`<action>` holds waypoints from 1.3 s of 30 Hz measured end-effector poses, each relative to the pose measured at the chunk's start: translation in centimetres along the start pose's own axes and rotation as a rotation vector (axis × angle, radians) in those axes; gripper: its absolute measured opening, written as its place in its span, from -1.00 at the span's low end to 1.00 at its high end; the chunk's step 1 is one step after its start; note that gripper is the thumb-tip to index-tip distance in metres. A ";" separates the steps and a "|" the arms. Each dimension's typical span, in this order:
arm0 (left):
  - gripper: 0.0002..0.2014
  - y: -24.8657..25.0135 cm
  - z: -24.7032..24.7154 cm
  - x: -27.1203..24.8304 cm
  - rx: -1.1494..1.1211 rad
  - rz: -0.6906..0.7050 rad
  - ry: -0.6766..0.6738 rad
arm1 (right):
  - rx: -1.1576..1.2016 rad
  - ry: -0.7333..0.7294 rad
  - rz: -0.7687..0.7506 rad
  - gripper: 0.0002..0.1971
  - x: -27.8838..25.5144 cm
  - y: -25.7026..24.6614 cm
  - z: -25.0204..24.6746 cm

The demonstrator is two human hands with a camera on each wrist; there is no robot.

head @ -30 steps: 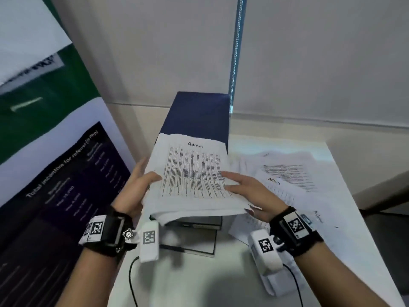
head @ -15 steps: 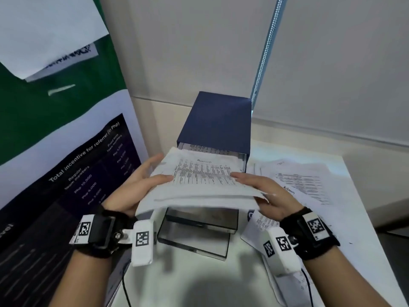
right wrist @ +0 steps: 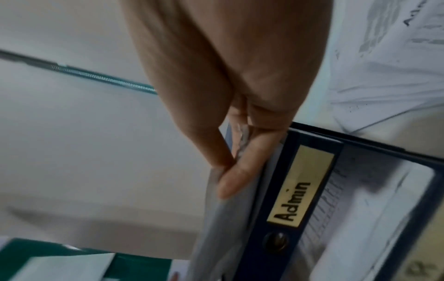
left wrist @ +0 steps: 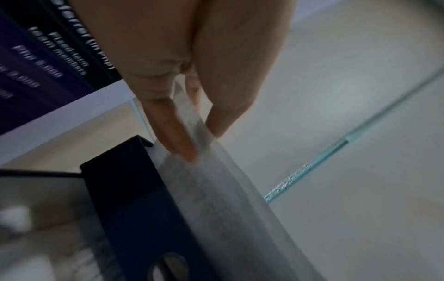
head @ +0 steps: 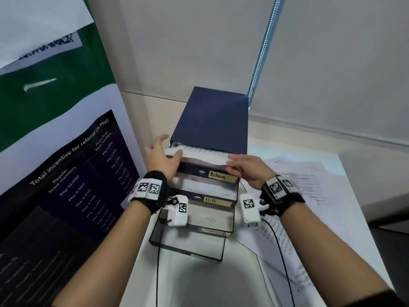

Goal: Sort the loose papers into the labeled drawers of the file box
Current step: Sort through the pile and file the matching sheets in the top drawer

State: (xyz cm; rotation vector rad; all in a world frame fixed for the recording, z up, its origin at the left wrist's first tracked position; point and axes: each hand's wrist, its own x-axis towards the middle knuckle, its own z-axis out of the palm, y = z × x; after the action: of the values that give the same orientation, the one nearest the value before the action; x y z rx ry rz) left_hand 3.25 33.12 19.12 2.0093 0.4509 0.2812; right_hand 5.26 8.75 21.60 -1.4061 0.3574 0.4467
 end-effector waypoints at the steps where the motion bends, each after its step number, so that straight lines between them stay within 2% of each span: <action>1: -0.56 0.1 0.8 0.0 0.161 0.103 0.047 | -0.030 0.059 -0.030 -0.77 0.7 -0.1 0.4; 3: -0.75 0.5 2.4 -0.2 0.403 0.346 0.084 | -0.141 0.123 -0.081 -0.81 2.5 0.1 0.4; 4: -0.80 0.8 3.2 -0.3 0.490 0.427 0.038 | -0.212 0.123 -0.100 -0.82 3.1 0.1 0.3; 5: -0.76 0.5 4.2 -0.1 0.552 0.464 -0.051 | -0.247 0.099 -0.106 -0.85 3.1 0.0 0.1; 8: -0.45 -0.2 6.7 -0.1 0.700 0.393 -0.349 | -0.163 0.038 -0.152 -0.91 1.7 -0.1 -1.8; 9: -0.38 -0.5 7.3 -0.1 0.766 0.387 -0.382 | -0.156 0.058 -0.180 -0.91 1.0 0.1 -3.3; 11: -0.37 -0.4 7.8 -0.1 0.852 0.385 -0.363 | -0.203 0.158 -0.194 -0.86 0.4 1.8 -7.9; 12: -0.40 -0.1 7.9 -0.1 0.854 0.373 -0.351 | -0.264 0.230 -0.152 -0.83 0.4 3.3 -10.6; 14: -0.50 0.9 8.5 -0.6 0.782 0.402 -0.314 | -0.575 0.395 0.056 -0.71 0.9 7.5 -16.6; 16: -0.62 2.2 9.6 -2.0 0.613 0.538 -0.223 | -0.878 0.502 0.374 -0.35 1.1 12.5 -21.4; 17: -0.68 3.1 10.5 -3.2 0.518 0.612 -0.189 | -0.918 0.537 0.505 -0.12 1.1 15.2 -23.0; 18: -0.72 3.9 11.6 -4.7 0.430 0.678 -0.178 | -0.910 0.566 0.567 0.06 0.9 17.4 -24.1; 19: -0.74 4.7 12.9 -6.3 0.352 0.733 -0.191 | -0.883 0.598 0.566 0.16 0.9 19.3 -24.8; 21: -0.79 5.5 15.9 -9.3 0.231 0.796 -0.287 | -0.837 0.664 0.457 0.11 0.7 21.5 -25.3; 24: -0.83 4.0 20.9 -12.4 0.221 0.724 -0.578 | -0.788 0.636 0.389 -0.22 0.3 21.4 -24.9; 27: -0.74 0.0 25.3 -14.1 0.359 0.458 -0.797 | -0.718 0.526 0.380 -0.66 -0.1 20.9 -25.3; 29: -0.56 -2.4 27.2 -14.6 0.459 0.266 -0.807 | -0.632 0.461 0.350 -0.76 -0.2 21.3 -26.4; 31: -0.40 -4.0 28.3 -15.0 0.562 0.113 -0.739 | -0.556 0.422 0.314 -0.74 -0.9 21.6 -27.7; 33: -0.37 -4.9 29.4 -15.1 0.594 -0.013 -0.684 | -0.518 0.480 0.294 -0.65 -2.3 21.8 -29.5; 34: -0.41 -5.1 29.9 -15.1 0.602 -0.045 -0.692 | -0.517 0.518 0.311 -0.60 -3.1 22.2 -30.5; 36: -0.59 -5.2 31.0 -15.3 0.635 -0.010 -0.755 | -0.573 0.564 0.406 -0.54 -4.7 23.3 -32.4; 38: -0.62 -5.3 32.0 -16.0 0.785 0.115 -0.826 | -0.597 0.619 0.475 -0.58 -5.7 24.6 -34.1; 39: -0.61 -5.2 32.4 -16.4 0.925 0.202 -0.812 | -0.595 0.646 0.488 -0.61 -6.3 25.1 -34.5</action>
State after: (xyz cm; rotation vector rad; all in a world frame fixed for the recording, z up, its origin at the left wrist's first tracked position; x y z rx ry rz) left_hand -0.12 2.25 -0.44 2.8142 -0.2037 -0.7496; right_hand -11.95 -23.38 -1.52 -2.0408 1.1825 0.5064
